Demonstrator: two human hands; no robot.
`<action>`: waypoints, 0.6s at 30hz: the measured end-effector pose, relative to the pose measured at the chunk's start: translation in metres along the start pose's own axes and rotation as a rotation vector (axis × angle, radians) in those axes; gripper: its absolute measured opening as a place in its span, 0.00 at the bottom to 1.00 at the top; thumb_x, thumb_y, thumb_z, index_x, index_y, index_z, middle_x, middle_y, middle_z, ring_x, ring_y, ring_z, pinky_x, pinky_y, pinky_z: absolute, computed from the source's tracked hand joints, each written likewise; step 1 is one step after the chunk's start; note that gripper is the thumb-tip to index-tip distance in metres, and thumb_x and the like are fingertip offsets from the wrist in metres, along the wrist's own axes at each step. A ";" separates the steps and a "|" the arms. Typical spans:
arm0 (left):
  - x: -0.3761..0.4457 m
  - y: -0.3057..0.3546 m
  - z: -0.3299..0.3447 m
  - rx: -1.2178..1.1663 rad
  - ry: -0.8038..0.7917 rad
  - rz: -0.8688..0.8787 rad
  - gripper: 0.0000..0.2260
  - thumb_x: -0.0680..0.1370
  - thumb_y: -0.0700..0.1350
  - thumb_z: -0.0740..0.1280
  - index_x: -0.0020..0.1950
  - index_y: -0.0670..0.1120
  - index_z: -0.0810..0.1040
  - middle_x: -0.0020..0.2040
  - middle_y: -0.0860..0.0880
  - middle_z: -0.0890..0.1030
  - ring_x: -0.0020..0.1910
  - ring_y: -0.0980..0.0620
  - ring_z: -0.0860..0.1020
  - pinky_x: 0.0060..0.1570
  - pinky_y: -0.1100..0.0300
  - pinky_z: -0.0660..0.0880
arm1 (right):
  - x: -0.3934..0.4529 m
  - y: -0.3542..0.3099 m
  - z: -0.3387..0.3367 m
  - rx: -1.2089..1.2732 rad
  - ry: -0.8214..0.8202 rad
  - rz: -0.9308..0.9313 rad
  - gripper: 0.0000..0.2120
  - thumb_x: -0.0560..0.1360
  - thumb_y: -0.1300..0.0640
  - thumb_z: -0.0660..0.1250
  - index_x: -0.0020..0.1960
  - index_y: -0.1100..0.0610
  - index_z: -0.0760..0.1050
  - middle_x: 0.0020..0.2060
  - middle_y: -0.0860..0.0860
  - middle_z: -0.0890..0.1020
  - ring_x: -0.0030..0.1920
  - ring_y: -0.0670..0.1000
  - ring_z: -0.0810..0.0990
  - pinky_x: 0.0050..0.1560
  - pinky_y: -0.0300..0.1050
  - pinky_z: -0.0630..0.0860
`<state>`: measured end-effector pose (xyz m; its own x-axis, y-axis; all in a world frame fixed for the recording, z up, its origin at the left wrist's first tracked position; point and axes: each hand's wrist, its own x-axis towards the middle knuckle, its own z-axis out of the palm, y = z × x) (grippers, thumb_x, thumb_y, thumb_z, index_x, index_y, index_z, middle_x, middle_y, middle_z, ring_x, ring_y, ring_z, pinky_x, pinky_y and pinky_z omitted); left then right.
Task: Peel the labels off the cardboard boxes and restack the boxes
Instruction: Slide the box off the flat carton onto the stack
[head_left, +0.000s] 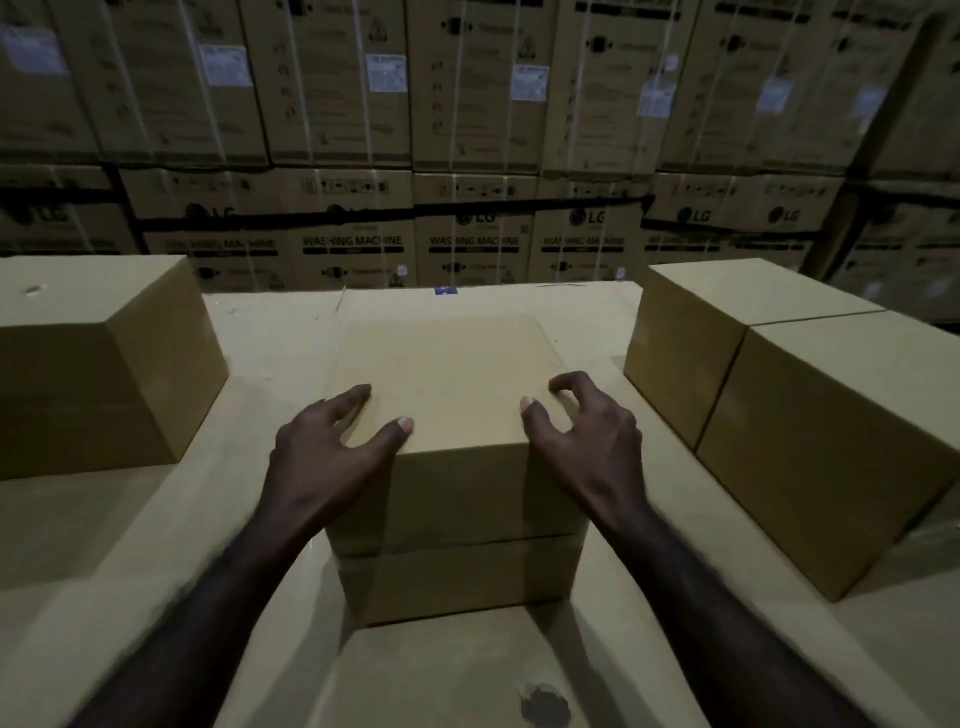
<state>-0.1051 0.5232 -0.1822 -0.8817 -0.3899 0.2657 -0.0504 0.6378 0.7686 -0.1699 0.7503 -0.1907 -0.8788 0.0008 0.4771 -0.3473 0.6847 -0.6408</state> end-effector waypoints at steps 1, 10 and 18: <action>0.004 0.002 -0.001 -0.010 -0.002 0.010 0.30 0.71 0.60 0.71 0.71 0.52 0.72 0.71 0.48 0.72 0.70 0.45 0.69 0.64 0.48 0.69 | 0.004 -0.002 -0.003 0.003 0.013 0.009 0.21 0.75 0.43 0.67 0.62 0.54 0.75 0.58 0.53 0.81 0.57 0.53 0.79 0.54 0.49 0.77; 0.046 0.048 0.040 -0.019 -0.055 0.145 0.34 0.70 0.65 0.69 0.72 0.52 0.71 0.70 0.46 0.73 0.68 0.45 0.70 0.61 0.49 0.71 | 0.050 0.024 -0.046 -0.027 0.119 0.045 0.20 0.75 0.42 0.66 0.62 0.53 0.75 0.57 0.53 0.81 0.54 0.53 0.80 0.49 0.56 0.81; 0.076 0.100 0.119 -0.035 -0.112 0.156 0.35 0.71 0.66 0.67 0.73 0.50 0.69 0.70 0.45 0.73 0.68 0.44 0.70 0.62 0.46 0.73 | 0.113 0.093 -0.082 -0.064 0.120 0.107 0.19 0.76 0.42 0.66 0.61 0.52 0.76 0.57 0.54 0.81 0.50 0.49 0.78 0.46 0.48 0.80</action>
<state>-0.2330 0.6362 -0.1544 -0.9244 -0.2102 0.3184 0.1058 0.6605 0.7433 -0.2750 0.8733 -0.1468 -0.8630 0.1606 0.4790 -0.2288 0.7211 -0.6540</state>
